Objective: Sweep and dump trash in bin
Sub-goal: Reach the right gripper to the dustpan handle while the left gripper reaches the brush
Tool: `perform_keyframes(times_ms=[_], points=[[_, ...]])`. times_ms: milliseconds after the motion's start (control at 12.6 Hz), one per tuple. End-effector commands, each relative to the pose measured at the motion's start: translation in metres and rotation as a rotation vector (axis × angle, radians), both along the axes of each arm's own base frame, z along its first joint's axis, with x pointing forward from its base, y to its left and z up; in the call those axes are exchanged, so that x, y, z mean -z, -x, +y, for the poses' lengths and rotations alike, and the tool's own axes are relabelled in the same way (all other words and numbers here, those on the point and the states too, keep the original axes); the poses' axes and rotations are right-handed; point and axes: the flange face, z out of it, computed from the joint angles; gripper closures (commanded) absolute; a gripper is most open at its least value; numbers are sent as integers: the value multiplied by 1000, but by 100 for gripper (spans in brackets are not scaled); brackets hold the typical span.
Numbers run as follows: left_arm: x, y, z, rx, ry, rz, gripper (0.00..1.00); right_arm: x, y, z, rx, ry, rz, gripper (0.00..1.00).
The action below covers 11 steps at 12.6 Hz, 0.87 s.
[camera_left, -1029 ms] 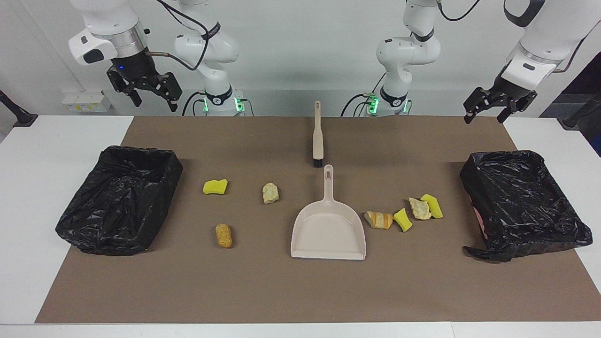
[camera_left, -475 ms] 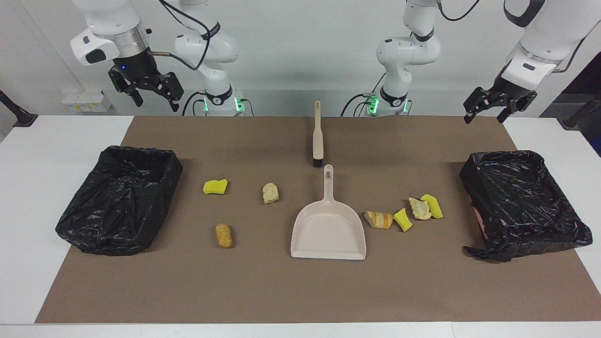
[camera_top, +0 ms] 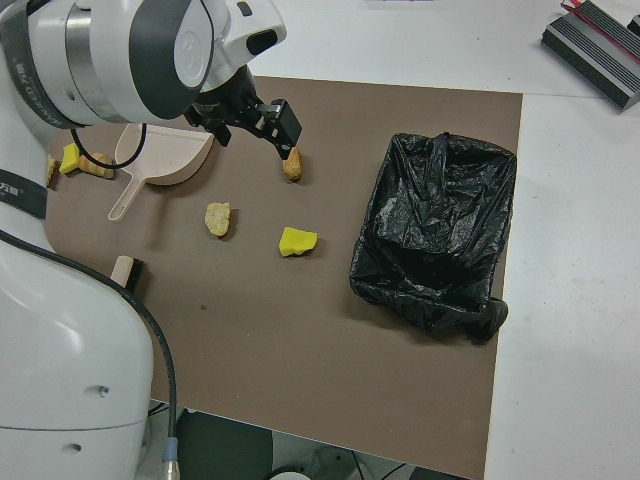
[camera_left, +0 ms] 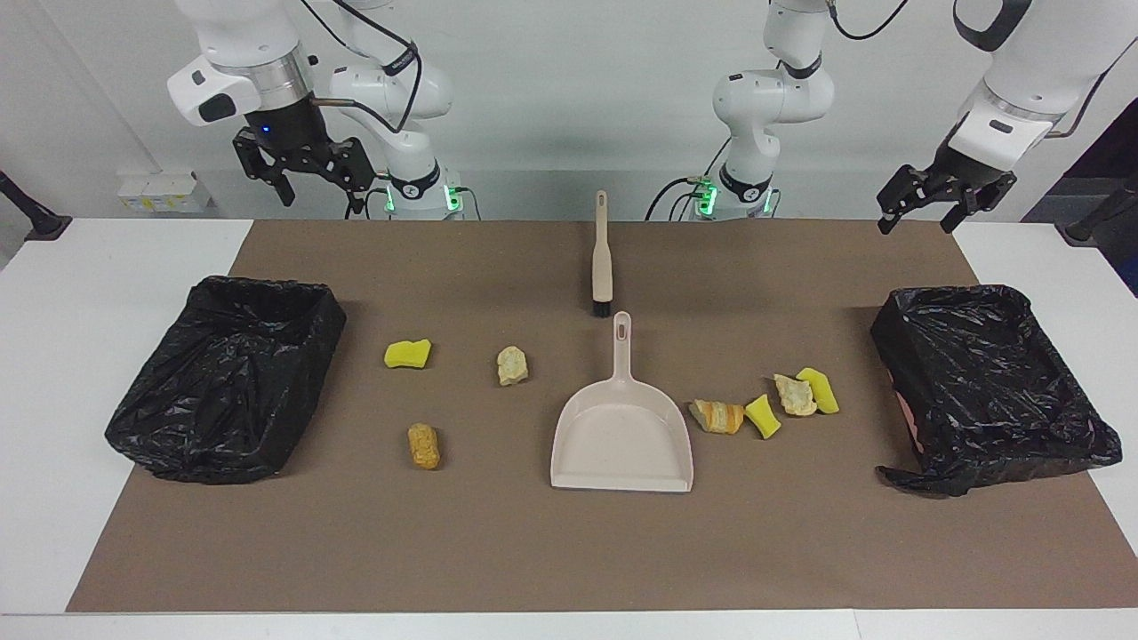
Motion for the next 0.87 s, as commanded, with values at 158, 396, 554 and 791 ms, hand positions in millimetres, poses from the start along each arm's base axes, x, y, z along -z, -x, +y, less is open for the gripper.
perform_keyframes(times_ms=[158,396,554,791], points=[[14,1,-11,80,-7,-5,0,26,-14,62,36,-19,-26,0],[50,1,-37,212,56,23,0,51,-23,109,40,-15,-32,0],[73,7,-62,315,90,53,0,68,-27,146,65,-29,-47,0],[108,27,-86,380,88,49,0,100,-28,201,82,-32,-44,0]])
